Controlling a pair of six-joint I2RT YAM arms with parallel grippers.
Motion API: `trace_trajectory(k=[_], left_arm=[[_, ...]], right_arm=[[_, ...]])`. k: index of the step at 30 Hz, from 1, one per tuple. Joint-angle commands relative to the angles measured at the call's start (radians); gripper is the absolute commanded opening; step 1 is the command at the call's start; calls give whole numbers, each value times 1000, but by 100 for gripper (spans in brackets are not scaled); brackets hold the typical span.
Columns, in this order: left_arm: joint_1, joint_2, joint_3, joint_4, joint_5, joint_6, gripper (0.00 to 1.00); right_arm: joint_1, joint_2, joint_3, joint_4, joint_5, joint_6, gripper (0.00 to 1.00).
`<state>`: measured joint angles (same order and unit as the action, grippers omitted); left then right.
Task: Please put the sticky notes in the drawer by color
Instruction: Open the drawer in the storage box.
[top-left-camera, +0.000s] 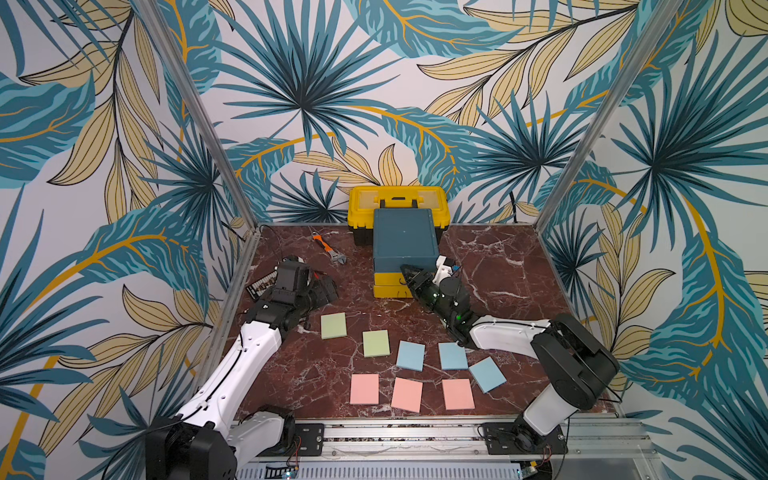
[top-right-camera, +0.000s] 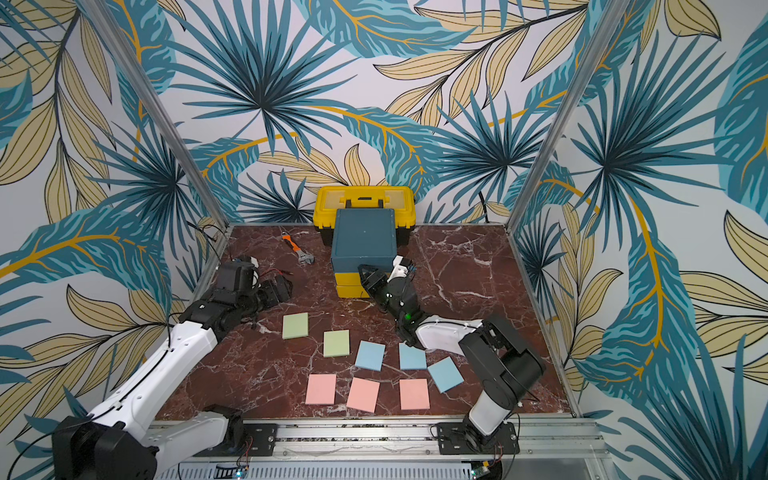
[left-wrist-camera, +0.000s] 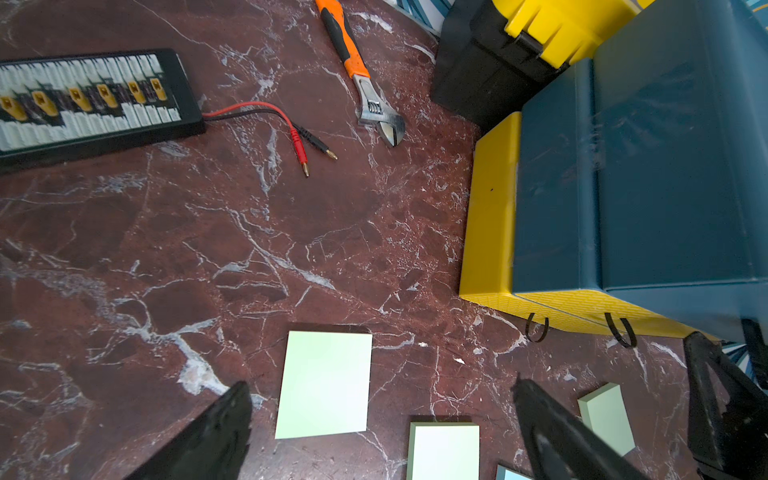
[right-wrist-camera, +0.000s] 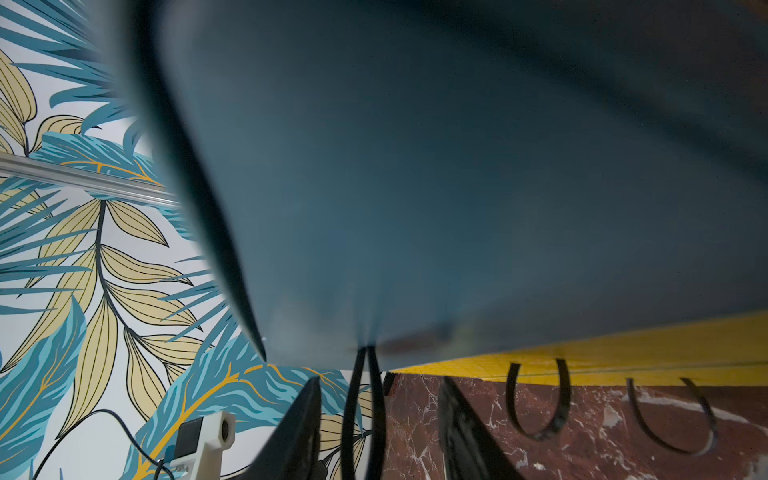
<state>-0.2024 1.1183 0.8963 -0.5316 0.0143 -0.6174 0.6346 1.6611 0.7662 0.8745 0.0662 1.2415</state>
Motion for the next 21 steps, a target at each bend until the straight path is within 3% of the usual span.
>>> trace_trajectory(k=[1, 13, 21], left_arm=[[-3, -15, -15, 11, -14, 12, 100], [-4, -17, -23, 14, -8, 13, 100], [-4, -35, -29, 12, -11, 16, 98]], right_arm=[[-2, 14, 19, 33, 1, -2, 47], [-8, 47, 59, 48, -17, 3, 46], [-9, 52, 67, 44, -16, -1, 34]])
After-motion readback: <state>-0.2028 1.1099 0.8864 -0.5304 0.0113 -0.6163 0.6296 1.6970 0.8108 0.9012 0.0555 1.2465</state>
